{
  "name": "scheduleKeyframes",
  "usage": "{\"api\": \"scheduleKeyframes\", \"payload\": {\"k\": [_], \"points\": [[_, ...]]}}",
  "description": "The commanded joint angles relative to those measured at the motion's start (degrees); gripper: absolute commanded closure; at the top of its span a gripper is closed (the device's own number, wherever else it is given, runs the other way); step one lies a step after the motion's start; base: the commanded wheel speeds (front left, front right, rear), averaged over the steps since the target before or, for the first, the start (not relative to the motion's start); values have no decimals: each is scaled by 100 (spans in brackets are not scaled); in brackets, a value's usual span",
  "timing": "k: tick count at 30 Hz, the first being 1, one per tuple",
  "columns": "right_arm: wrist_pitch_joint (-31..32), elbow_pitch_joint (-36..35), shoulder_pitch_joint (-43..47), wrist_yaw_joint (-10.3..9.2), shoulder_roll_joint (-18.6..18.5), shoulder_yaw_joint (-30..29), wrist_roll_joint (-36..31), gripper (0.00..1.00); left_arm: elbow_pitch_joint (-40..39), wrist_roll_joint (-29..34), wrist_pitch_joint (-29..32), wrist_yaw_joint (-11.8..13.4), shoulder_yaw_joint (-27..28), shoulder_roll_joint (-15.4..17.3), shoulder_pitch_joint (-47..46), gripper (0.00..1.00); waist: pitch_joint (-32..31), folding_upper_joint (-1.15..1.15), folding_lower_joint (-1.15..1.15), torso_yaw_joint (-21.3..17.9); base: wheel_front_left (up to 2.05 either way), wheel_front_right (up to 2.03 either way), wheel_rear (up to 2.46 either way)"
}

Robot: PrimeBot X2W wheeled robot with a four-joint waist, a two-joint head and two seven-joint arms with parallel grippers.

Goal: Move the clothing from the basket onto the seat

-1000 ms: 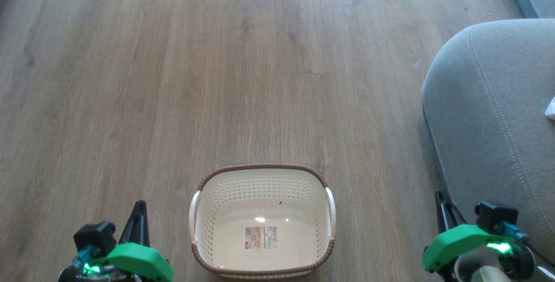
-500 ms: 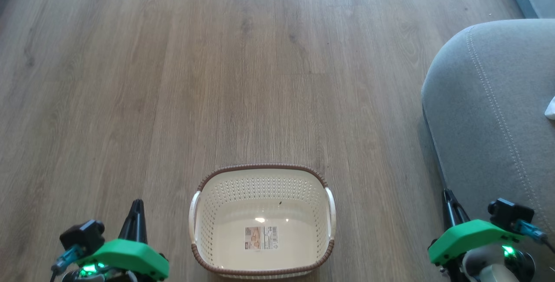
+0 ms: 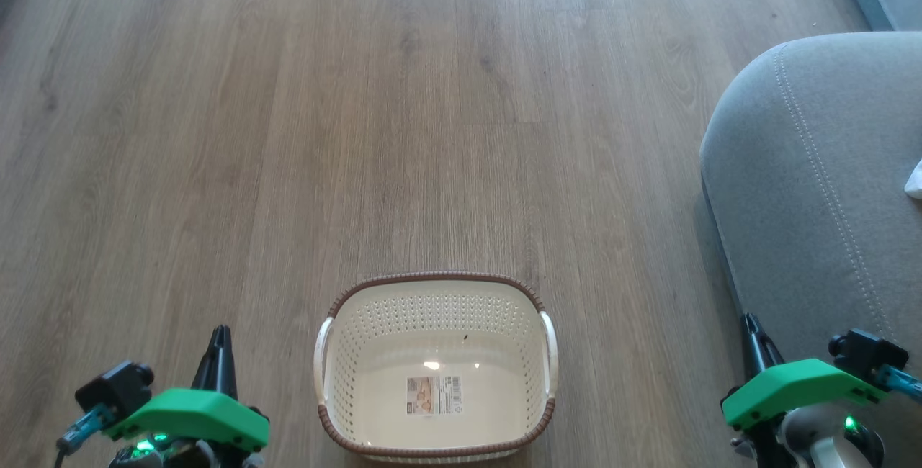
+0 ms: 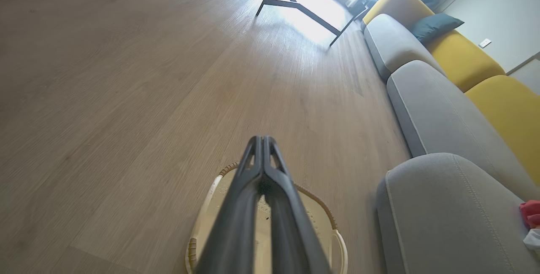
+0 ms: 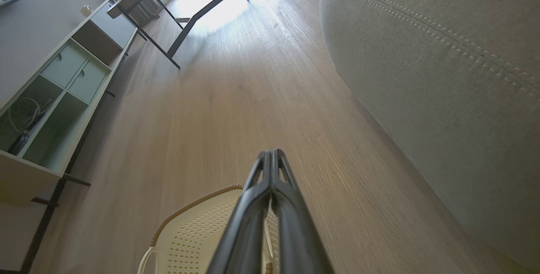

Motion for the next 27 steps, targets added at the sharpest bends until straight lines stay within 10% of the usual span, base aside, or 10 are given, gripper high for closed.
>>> {"api": "scheduleKeyframes", "payload": {"k": [1,27], "points": [[40,-218,-290,13,3,-22,141,100,-216,-147,41,-59,114,13,-313,100,0,0,0,0,0,0,0],[498,-413,-327,22,85,-290,1781,100,-344,-1945,498,-165,288,17,-447,100,-10,0,0,-2,0,0,0]]}}
